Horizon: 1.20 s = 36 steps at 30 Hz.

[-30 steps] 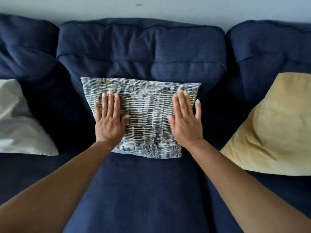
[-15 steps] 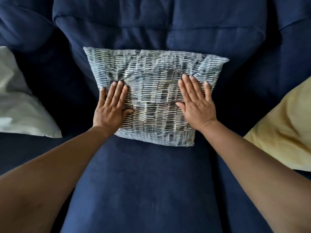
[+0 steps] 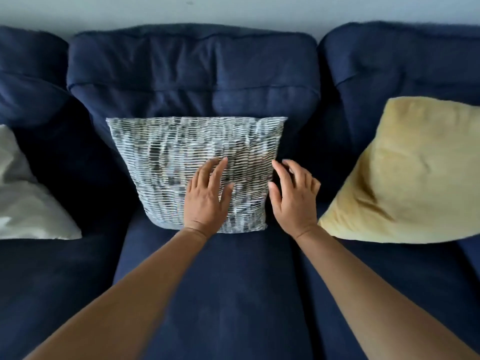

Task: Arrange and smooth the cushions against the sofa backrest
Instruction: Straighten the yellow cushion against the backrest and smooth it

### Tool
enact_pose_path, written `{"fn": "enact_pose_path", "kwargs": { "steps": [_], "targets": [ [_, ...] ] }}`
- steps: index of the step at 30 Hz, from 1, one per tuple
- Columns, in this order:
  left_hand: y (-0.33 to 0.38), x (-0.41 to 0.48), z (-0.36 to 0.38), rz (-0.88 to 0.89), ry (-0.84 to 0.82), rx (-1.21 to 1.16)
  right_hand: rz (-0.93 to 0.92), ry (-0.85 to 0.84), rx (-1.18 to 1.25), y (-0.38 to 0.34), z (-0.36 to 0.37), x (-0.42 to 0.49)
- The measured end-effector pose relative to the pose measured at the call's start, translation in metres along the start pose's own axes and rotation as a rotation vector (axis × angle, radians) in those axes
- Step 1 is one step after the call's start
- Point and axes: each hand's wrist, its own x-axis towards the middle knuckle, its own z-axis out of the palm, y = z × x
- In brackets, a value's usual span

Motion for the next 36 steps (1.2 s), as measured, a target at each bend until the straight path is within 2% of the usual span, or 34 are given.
{"fn": "enact_pose_path", "kwargs": {
  "steps": [10,14,16,20,23,27,29,32,36],
  "targets": [
    [0.145,0.009,0.051,-0.027,-0.127,-0.142,0.308,-0.001,0.061,0.146,-0.077,-0.055],
    [0.218,0.007,0.090,-0.188,-0.248,-0.352,0.325,0.025,0.134,0.218,-0.119,-0.077],
    [0.255,0.008,0.112,-0.320,-0.267,-0.518,0.475,0.108,0.248,0.263,-0.141,-0.083],
    [0.301,0.023,0.146,-0.578,-0.225,-0.718,0.912,0.321,0.440,0.356,-0.172,-0.075],
    [0.323,0.038,0.160,-0.655,-0.197,-0.783,1.069,0.218,0.629,0.413,-0.185,-0.055],
    [0.342,0.048,0.175,-0.674,-0.103,-0.867,1.123,0.038,0.857,0.456,-0.187,-0.026],
    [0.354,0.051,0.177,-0.705,-0.031,-0.872,1.079,-0.018,0.950,0.454,-0.183,-0.017],
    [0.371,0.059,0.176,-0.751,0.075,-0.821,1.038,0.043,1.032,0.433,-0.174,-0.006],
    [0.365,0.063,0.164,-0.686,0.176,-0.784,1.025,0.170,1.027,0.416,-0.163,0.000]
  ]
}}
